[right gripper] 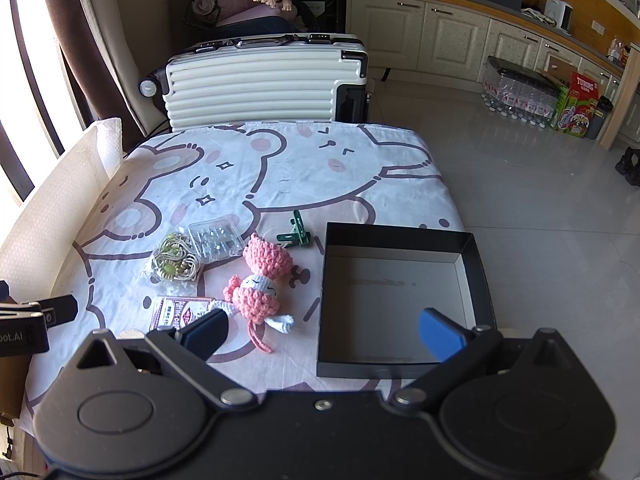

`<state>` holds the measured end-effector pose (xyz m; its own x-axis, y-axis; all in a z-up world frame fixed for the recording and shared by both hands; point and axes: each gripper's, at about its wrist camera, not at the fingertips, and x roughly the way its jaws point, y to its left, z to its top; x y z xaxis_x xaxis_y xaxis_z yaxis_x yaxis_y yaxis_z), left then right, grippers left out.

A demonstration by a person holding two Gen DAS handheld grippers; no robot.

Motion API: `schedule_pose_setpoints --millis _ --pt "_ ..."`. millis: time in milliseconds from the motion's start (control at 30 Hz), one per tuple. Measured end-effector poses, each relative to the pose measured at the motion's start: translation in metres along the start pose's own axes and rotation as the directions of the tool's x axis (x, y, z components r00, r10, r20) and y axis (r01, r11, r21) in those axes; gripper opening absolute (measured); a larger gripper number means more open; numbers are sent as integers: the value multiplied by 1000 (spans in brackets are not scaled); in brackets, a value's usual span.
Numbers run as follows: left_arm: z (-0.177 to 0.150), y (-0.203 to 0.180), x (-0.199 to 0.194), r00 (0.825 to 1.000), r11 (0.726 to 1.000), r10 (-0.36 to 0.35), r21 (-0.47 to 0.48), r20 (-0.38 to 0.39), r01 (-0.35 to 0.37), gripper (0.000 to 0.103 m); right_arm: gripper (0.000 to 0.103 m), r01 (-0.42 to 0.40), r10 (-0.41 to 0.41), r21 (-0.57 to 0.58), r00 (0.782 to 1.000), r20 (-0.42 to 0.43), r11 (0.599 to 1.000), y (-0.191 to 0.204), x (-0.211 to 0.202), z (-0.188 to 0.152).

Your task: Organize objects

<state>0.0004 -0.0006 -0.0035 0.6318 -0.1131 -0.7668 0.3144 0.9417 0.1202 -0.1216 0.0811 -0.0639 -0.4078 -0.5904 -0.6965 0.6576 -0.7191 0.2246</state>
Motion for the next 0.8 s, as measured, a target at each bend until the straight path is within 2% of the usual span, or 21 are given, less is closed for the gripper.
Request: schedule_pose_setpoints --millis 800 --pt "-1 0 0 998 993 -66 96 15 65 103 103 26 -26 27 1000 5 999 -1 -2 -2"
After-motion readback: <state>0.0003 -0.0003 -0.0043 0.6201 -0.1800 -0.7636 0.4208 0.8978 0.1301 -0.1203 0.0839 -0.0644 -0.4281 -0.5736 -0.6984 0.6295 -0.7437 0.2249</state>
